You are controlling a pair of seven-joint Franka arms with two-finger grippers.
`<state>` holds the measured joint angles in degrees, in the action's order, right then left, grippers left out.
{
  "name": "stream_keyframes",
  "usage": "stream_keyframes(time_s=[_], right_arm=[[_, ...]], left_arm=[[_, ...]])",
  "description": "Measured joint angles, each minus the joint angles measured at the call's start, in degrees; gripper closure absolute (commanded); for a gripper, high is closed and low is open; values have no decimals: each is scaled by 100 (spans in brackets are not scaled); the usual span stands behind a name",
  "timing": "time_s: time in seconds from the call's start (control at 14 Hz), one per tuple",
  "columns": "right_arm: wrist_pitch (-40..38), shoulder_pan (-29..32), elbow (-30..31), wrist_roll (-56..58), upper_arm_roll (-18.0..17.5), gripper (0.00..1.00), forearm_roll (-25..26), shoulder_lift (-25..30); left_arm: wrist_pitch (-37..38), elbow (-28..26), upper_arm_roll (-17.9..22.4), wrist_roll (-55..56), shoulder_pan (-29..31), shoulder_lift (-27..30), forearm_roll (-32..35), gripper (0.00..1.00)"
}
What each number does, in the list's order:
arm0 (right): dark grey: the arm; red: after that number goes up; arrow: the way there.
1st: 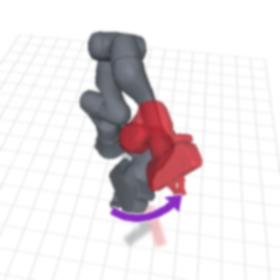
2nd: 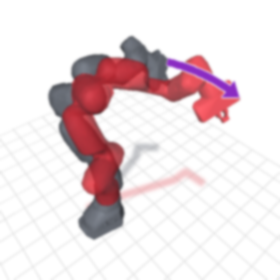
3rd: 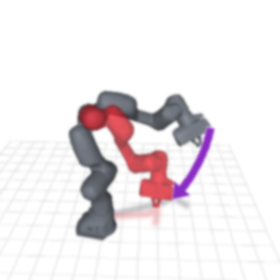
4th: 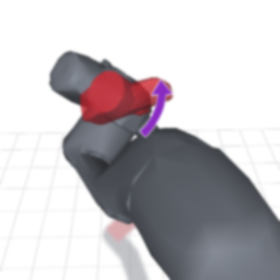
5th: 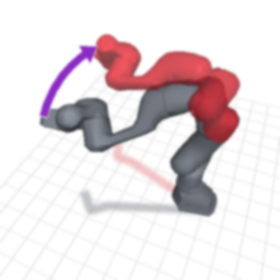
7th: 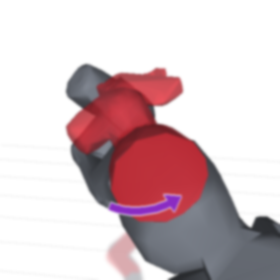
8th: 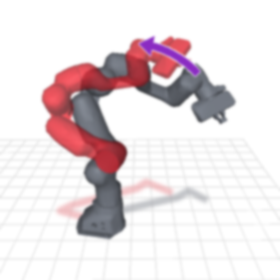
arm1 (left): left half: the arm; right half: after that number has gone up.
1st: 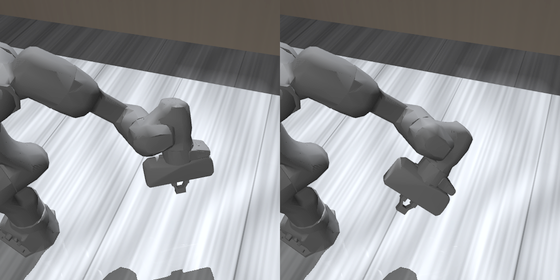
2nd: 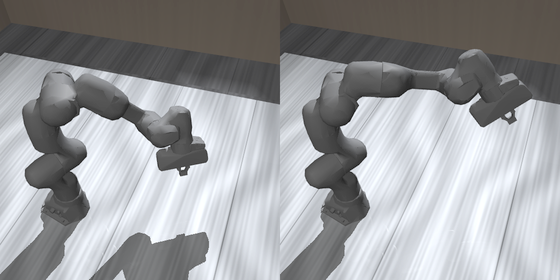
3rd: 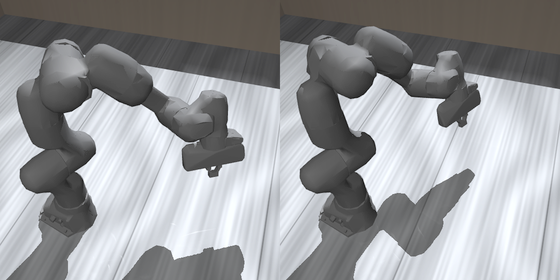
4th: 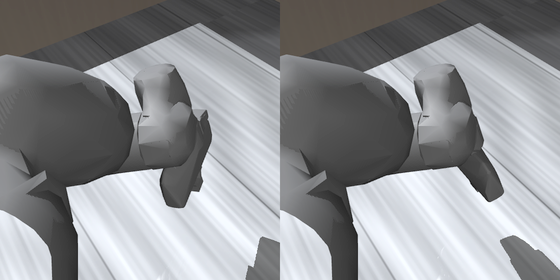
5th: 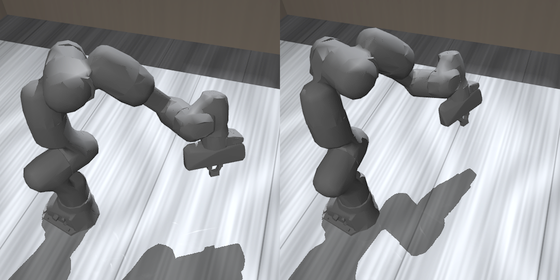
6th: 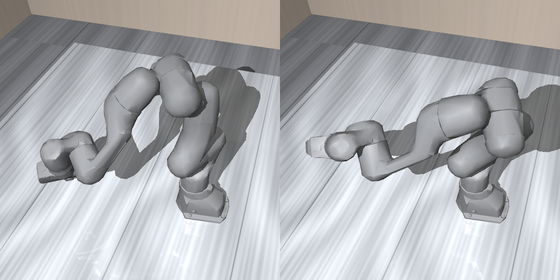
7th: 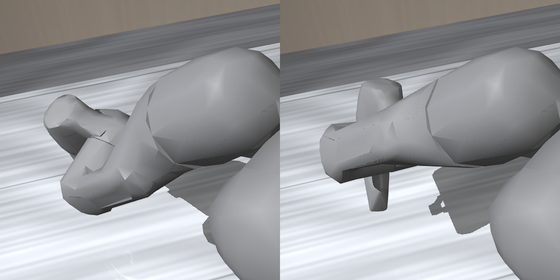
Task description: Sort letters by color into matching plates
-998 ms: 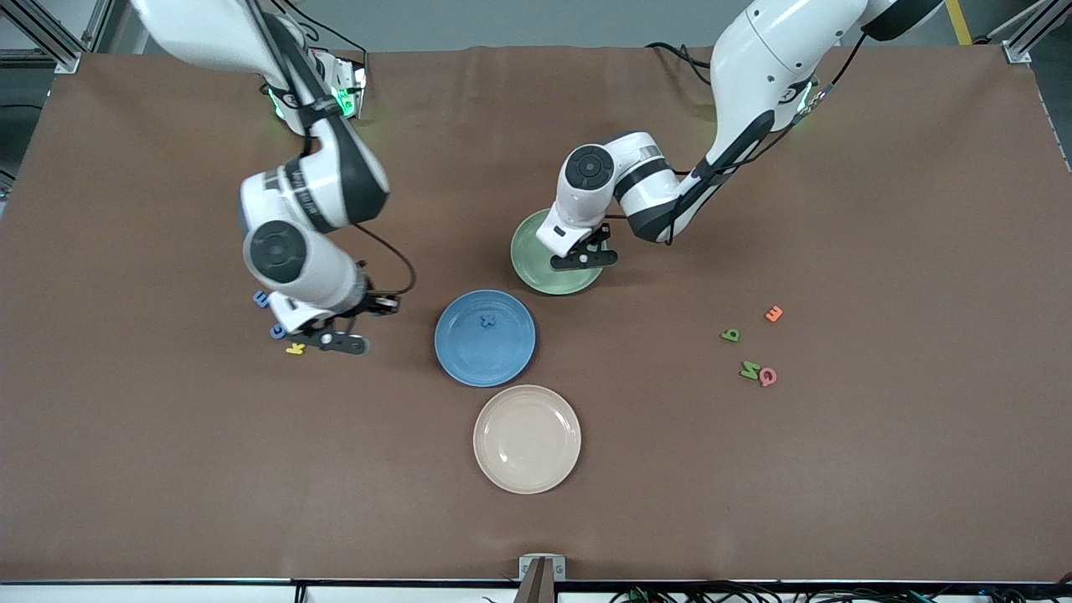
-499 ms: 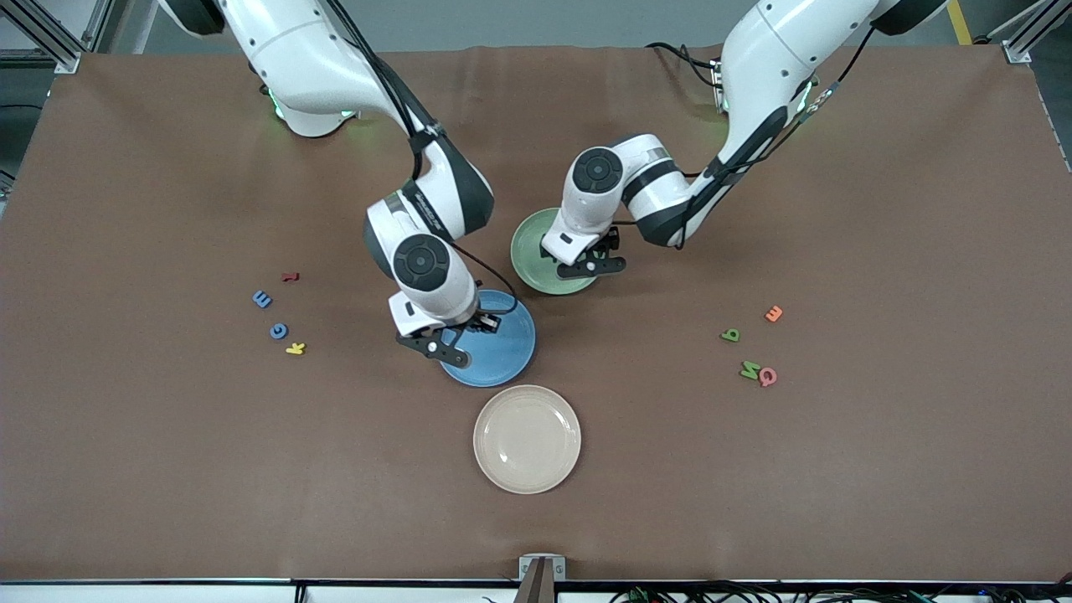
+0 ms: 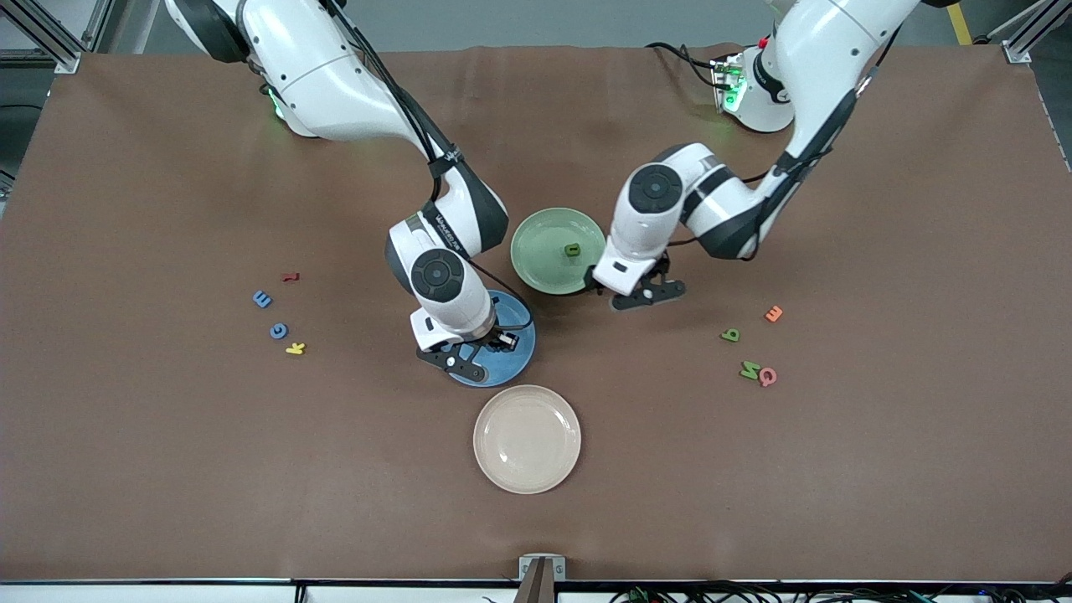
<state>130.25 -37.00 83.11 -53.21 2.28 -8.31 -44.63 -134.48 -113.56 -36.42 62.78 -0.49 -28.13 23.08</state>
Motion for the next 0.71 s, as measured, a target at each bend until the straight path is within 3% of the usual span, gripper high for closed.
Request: stream_keyframes(time_s=[0.21,0.36,0.5,0.71], right_arm=[[0,-69,-28,-9,0,83,-24,-52],[0,-92,-27,-14,0,72,-30,-85],[0,-93,-27,-14,1,48,-31,-111],[0,-93,-30,-14,1,1,-31,-116]], left_arm=[[16,-13,31,-894,913,11,17,0],[10,-12,44,-1732,1467,-38,21,3],[-11,22,45,-2272,1719,-175,42,9],[-22,65,26,-2767,1700,-408,504,18]])
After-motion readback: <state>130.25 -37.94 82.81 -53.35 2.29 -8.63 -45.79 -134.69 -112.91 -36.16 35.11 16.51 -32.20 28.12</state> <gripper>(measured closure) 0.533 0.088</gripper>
